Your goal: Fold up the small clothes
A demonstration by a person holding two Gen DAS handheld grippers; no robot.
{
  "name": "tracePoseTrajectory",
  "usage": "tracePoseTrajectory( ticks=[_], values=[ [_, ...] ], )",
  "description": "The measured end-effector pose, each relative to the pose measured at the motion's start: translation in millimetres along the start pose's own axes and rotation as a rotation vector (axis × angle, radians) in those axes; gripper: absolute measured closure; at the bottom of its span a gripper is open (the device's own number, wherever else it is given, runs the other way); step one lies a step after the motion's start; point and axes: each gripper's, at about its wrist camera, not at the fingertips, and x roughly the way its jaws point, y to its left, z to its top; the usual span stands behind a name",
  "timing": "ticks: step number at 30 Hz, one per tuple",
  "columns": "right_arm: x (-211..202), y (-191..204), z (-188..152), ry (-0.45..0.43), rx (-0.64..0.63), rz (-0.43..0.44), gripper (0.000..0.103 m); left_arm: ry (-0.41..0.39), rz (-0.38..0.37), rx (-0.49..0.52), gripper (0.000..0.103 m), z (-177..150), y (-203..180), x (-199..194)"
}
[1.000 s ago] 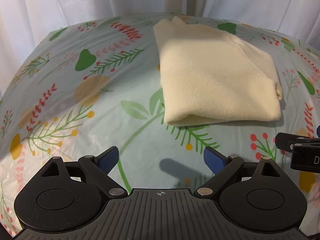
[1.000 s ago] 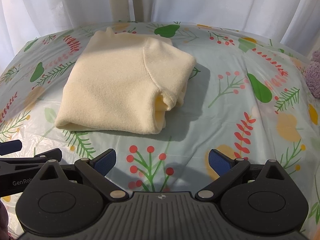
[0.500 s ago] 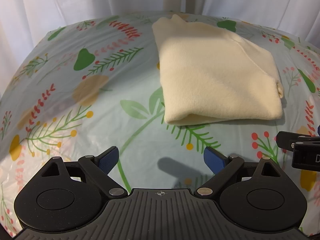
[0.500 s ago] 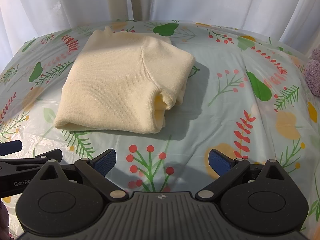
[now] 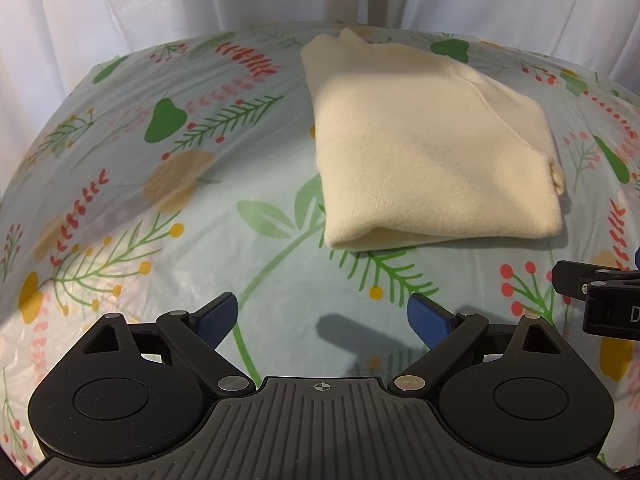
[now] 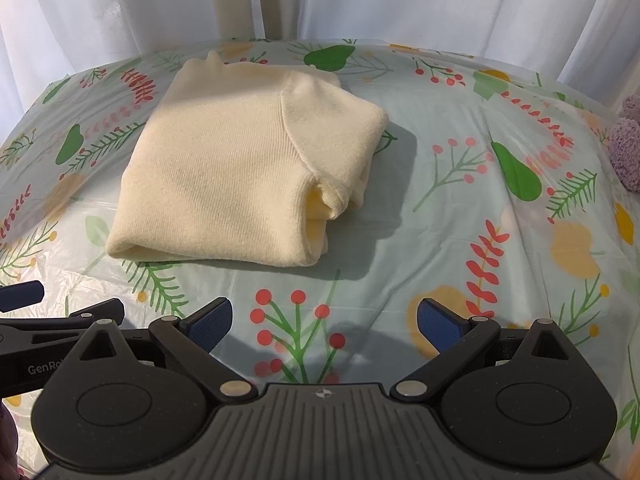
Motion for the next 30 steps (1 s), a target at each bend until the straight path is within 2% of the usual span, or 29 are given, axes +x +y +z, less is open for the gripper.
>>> tracePoseTrajectory(
  ticks=[30],
  values=[
    [2.3,-6.8,0.5,0.001,-0.002,0.005,0.004,0.008,0.001,0.005,0.007,0.8,-4.4,1.5]
  ],
)
